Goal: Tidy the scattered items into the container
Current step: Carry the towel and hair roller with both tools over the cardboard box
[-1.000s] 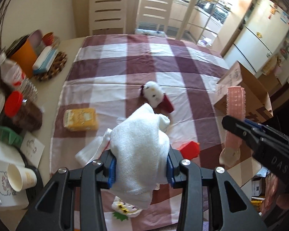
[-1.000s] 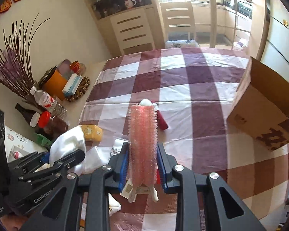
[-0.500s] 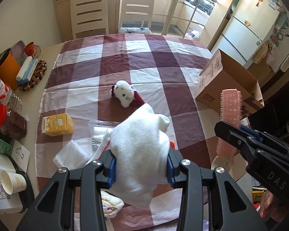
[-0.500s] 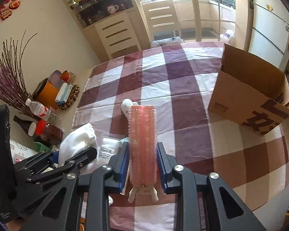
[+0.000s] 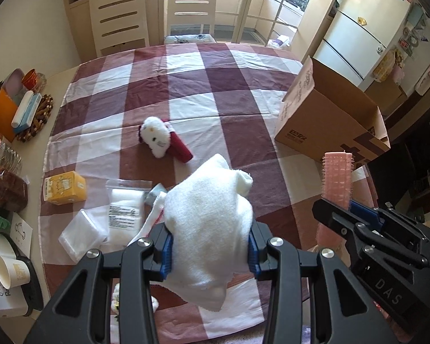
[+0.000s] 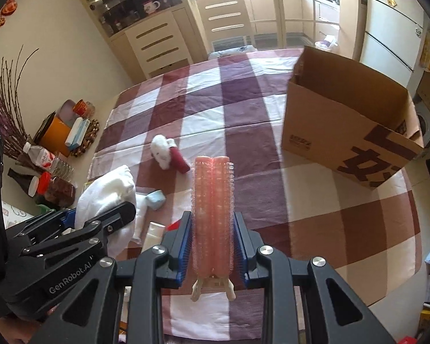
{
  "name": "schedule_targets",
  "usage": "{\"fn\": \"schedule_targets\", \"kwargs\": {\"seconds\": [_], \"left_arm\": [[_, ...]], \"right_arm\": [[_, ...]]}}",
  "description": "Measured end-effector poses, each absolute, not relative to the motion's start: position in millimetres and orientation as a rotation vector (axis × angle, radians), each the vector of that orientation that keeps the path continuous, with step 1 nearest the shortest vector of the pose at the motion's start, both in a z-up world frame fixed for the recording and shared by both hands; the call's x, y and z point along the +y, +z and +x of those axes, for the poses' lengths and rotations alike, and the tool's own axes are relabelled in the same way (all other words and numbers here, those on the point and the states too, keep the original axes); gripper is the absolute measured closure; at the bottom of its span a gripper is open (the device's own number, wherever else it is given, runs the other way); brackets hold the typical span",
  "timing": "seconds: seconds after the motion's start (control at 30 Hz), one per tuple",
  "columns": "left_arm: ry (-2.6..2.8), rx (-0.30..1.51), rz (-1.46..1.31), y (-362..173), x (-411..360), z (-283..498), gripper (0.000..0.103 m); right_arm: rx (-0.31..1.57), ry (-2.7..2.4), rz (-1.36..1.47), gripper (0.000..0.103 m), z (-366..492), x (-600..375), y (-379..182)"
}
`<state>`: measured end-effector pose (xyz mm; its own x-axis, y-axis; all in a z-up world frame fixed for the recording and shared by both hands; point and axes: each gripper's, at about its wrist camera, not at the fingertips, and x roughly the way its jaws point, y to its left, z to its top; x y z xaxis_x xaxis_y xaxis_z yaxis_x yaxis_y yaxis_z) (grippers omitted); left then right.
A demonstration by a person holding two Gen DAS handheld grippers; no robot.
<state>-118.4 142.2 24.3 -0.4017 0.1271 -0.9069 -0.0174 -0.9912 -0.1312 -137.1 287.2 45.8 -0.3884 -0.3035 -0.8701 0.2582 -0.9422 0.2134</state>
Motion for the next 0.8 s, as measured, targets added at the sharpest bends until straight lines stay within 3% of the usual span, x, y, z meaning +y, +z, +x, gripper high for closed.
{"fn": "schedule_targets", "kwargs": {"seconds": [0.8], "left_arm": [[2.422, -0.04, -1.64, 17.0, 234.3, -154.0, 0.062]], "right_arm": [[-0.148, -2.471, 1.527, 0.075, -162.5, 367.0, 47.9]]}}
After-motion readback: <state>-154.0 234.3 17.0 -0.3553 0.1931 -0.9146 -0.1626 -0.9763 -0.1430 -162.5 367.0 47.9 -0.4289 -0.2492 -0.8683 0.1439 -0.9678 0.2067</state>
